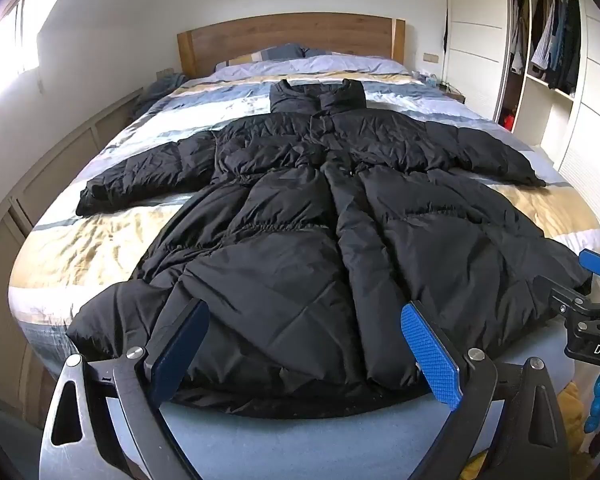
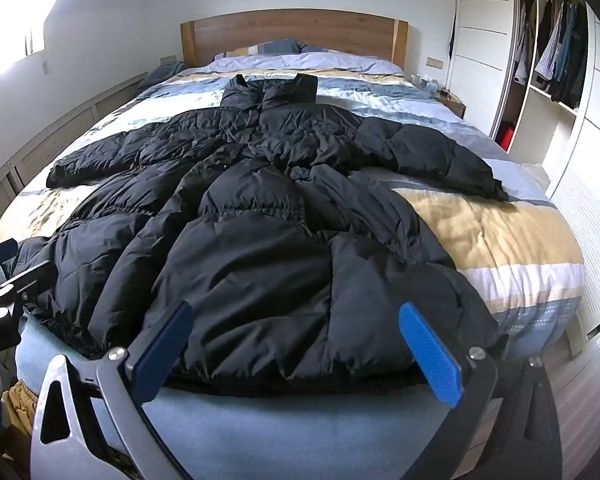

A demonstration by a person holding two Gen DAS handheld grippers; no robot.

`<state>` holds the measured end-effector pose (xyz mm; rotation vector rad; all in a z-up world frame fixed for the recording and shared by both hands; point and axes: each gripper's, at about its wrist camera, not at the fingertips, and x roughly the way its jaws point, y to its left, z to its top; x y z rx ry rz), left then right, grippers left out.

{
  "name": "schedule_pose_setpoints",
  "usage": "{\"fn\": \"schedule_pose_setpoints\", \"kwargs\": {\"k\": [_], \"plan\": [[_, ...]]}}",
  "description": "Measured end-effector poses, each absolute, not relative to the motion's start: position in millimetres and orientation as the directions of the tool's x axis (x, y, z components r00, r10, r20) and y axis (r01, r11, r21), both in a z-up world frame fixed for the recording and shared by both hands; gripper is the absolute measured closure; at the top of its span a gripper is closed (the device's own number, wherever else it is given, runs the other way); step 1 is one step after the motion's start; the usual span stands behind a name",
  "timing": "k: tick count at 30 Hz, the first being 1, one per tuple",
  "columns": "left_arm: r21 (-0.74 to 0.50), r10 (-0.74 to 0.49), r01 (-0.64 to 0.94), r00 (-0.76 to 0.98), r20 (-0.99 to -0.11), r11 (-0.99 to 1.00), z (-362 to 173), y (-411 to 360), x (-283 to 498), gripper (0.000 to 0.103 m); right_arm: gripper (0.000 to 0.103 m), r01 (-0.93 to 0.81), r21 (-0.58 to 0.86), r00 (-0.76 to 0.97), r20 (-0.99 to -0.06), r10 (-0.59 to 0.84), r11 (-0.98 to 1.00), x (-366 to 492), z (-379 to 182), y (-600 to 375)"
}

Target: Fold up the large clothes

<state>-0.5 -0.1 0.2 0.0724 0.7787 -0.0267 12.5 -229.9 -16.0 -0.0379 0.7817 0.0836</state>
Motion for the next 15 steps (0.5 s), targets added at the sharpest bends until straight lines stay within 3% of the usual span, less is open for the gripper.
{"fn": "schedule_pose_setpoints", "kwargs": {"k": [15], "plan": [[0.017,-0.013,0.038,0.683,-0.73,0.999,-8,1,4,0.007,0.0,-0.092,-0.007,0.7,-0.711,0.06,0.996,13,-25,-229]]}}
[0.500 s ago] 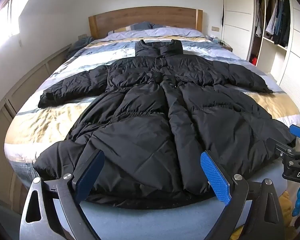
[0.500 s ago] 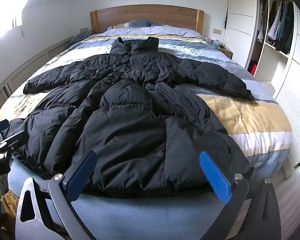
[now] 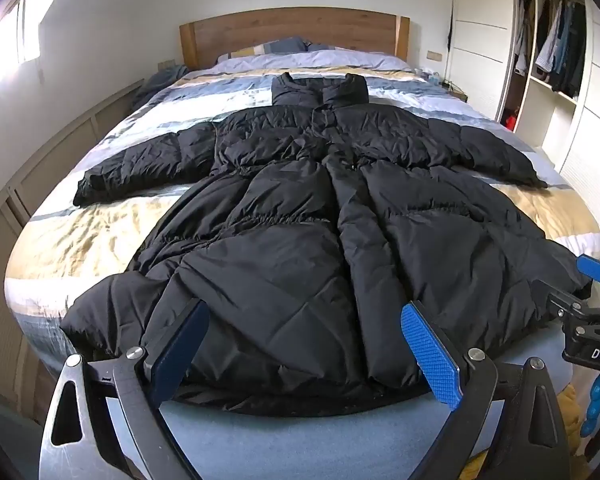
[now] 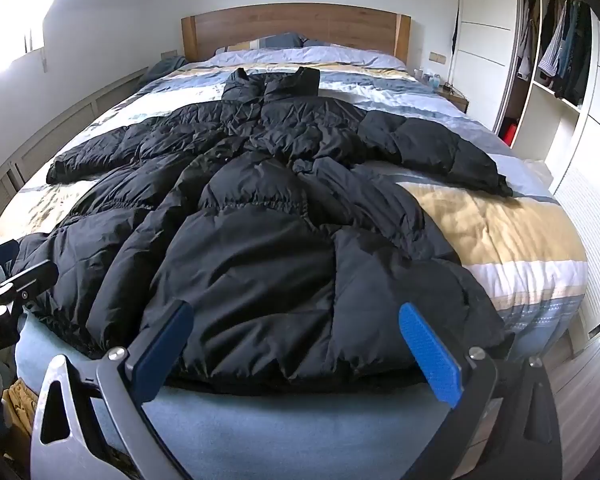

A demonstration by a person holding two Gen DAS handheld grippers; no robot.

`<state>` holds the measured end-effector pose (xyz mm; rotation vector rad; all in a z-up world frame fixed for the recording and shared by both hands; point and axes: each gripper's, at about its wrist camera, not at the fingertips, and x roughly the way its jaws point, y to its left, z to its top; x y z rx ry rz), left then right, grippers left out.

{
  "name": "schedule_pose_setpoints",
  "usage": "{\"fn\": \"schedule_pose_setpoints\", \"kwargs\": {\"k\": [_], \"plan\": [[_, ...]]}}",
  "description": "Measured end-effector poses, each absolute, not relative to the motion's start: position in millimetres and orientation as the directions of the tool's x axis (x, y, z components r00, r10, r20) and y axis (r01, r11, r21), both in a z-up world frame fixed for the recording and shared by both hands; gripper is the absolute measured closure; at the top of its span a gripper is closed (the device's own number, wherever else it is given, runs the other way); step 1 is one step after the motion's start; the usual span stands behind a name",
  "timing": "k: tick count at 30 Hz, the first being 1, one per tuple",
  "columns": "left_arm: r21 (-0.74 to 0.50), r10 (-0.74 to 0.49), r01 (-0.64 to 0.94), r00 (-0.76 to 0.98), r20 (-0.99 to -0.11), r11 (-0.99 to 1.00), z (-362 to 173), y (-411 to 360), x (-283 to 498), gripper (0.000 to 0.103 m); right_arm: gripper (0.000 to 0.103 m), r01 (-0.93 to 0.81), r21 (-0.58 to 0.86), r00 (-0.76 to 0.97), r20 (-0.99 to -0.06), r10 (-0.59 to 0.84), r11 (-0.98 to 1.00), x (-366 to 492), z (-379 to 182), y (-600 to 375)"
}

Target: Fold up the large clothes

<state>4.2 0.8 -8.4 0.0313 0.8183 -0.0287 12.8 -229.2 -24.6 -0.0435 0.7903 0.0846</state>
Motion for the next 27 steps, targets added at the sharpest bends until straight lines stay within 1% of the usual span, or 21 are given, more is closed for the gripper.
{"fn": "schedule_pose_setpoints", "kwargs": {"k": [17,27], "plan": [[-0.004,-0.017,0.021,0.659,-0.752,1.0,-15,7,13,0.007,0.0,-0.091,-0.007,0.69,-0.721,0.058,0.996,24,-22,-225],[0.008,-0.005,0.017,0.646,-0.763,1.0,-17,9,17,0.007,0.0,-0.088,-0.022,0.696,-0.717,0.046,0.996,29,-17,-231]]}}
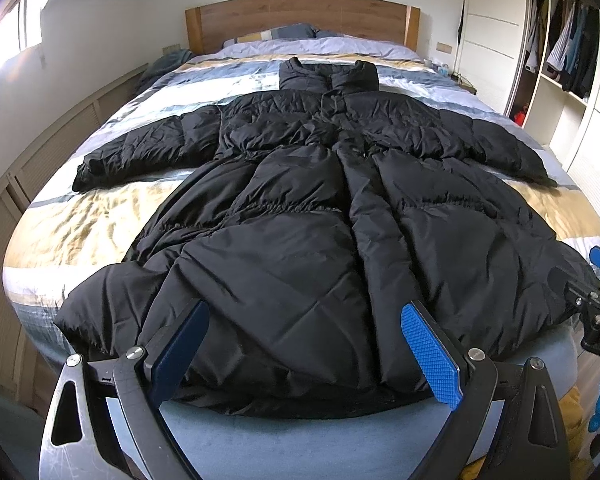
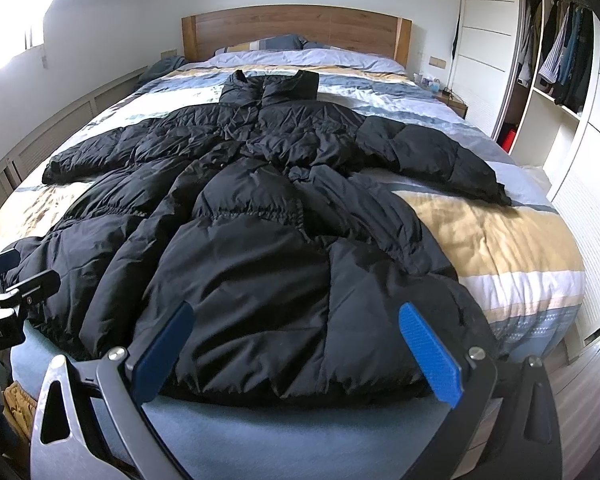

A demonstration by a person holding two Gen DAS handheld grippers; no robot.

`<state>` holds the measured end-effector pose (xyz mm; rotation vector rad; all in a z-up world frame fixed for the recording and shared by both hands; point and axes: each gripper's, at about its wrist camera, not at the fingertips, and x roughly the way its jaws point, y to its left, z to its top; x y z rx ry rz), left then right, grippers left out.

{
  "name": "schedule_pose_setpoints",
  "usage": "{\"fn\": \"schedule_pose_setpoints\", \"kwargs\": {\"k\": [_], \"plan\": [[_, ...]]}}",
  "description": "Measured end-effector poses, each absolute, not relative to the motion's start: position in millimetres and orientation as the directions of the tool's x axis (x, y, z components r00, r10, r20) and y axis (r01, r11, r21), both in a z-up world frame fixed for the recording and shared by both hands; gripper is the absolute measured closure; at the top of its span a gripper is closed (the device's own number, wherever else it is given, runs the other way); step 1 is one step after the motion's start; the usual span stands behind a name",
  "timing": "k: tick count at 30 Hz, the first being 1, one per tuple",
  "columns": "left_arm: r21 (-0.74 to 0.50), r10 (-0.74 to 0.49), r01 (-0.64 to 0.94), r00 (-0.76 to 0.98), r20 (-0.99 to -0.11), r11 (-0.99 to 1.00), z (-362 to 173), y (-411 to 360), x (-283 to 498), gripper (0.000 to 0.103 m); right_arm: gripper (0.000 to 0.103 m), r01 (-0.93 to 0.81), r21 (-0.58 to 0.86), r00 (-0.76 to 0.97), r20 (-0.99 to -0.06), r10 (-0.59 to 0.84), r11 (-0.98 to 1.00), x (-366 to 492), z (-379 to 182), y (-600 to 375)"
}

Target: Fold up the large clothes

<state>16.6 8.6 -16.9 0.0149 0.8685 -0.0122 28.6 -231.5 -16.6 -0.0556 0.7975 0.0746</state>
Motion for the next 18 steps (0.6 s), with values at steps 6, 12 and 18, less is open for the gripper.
{"fn": "schedule_pose_setpoints", "kwargs": {"k": [6,12,18], "plan": [[0.01,0.001,0.01,0.636,-0.771,1.0,-20.0,10.0,18.6,0.007,0.0,-0.078,-0.024,0.691,-0.722,0.036,0.997,29.6,-17.2,-234.1],[0.004,0.004,0.0,0.616,-0.787,1.0,-24.3,13.5,21.6,0.008,0.0,-0.073,-0.02,0.688,-0.725,0.035,0.997,31.1,-17.9,-236.6],[-0.006,-0.008,0.005,0.598,-0.802,1.0,-26.7,15.2,24.5,0.008,0.0,-0.075,-0.046,0.685,-0.728,0.018,0.996,34.4,-18.2,-235.5]]}}
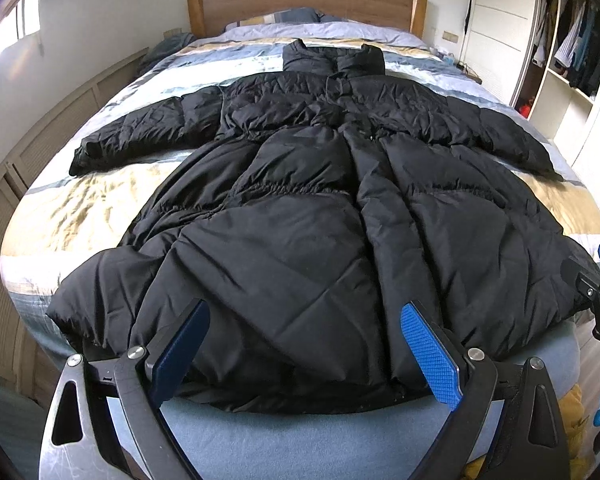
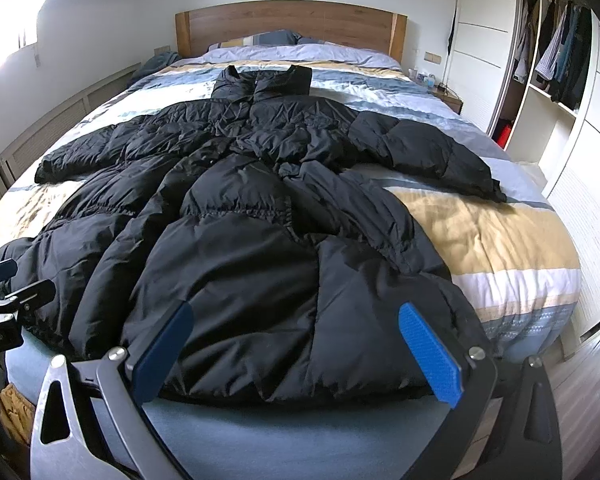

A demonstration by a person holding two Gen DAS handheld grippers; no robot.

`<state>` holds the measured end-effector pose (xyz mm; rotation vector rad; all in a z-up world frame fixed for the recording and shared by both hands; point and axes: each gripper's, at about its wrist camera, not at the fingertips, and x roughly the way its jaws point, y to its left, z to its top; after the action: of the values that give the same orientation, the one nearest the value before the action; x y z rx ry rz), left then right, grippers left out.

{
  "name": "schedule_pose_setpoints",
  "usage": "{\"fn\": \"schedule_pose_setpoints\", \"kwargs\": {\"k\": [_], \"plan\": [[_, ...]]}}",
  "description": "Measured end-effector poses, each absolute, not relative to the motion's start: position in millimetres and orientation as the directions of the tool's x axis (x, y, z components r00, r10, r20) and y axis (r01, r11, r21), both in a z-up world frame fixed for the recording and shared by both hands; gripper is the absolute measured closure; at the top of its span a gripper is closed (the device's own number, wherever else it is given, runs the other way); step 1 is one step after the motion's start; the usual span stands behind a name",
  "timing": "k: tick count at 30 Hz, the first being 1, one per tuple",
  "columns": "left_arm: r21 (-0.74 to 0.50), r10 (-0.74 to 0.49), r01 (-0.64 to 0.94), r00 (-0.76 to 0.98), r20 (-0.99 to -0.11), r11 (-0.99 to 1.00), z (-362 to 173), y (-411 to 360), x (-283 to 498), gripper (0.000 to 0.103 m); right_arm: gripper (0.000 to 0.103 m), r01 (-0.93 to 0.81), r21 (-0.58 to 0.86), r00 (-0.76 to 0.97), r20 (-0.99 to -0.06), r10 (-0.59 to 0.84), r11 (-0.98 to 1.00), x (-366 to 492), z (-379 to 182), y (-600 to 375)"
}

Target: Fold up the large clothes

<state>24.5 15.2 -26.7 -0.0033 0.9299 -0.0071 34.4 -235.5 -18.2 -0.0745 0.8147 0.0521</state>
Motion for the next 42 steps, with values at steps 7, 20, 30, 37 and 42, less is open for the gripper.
{"fn": "schedule_pose_setpoints", "kwargs": {"k": [7,20,30,37,42], "plan": [[-0.026,-0.037,0.027,0.584,-0.811,0.999,-28,15,29,0.008,0.0,-0.08,-0.061,0.688,-0.726,0.011,0.995,39,-16,-236],[-0.053,-0.044,0.002,0.581,-0.812,0.999,-26,30,33,0.008,0.0,-0.084,-0.042,0.683,-0.73,0.027,0.996,48,-16,-238],[-0.081,-0.064,-0.007,0.536,-0.842,0.997,-14,39,53,0.007,0.0,-0.096,-0.003,0.697,-0.714,0.065,0.995,72,-3,-245],[-0.123,-0.078,-0.035,0.6,-0.796,0.992,36,57,99,0.007,0.0,-0.001,0.095,0.755,-0.653,0.063,0.995,127,32,-286],[-0.108,-0.029,-0.077,0.666,-0.745,0.991,71,66,140,0.007,0.0,0.114,0.222,0.769,-0.637,0.056,0.968,179,39,-341]]}}
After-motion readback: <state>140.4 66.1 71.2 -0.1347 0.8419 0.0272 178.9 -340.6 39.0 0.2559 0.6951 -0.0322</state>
